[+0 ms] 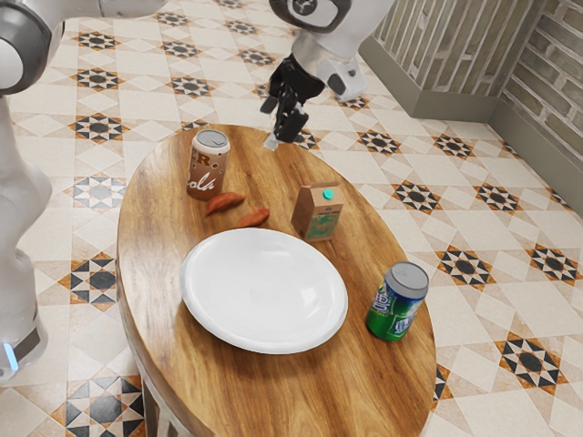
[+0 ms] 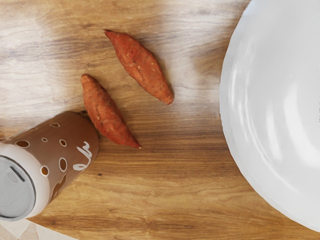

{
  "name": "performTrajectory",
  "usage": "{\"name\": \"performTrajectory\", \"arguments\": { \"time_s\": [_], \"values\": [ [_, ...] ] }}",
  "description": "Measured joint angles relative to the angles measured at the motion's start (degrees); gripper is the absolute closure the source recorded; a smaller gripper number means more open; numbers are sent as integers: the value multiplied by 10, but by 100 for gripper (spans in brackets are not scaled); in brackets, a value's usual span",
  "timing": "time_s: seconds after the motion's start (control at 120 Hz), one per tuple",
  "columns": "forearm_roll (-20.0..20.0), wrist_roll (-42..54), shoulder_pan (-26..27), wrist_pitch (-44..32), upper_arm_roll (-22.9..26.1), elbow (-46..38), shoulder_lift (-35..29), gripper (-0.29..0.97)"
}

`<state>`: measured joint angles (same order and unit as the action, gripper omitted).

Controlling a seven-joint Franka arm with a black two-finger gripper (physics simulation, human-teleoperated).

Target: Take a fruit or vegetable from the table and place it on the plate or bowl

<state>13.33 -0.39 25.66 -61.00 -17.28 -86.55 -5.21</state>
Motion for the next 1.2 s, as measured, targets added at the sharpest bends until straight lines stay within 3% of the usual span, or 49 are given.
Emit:
{"name": "performTrajectory", "arguments": {
  "time_s": [0.142,0.325,0.45,0.567,0.792,1.2],
  "values": [
    [11,-2,1,-113,1,-5,4,0],
    [12,-10,0,-180,1,-5,12,0],
    [-48,-38,-22,-203,-7,-44,18,0],
    [-102,-73,-71,-255,-11,-137,-14,0],
    [-151,-162,-85,-340,-11,-220,-48,0],
    [-106,-272,-127,-380,-4,-291,-68,0]
  ]
}}
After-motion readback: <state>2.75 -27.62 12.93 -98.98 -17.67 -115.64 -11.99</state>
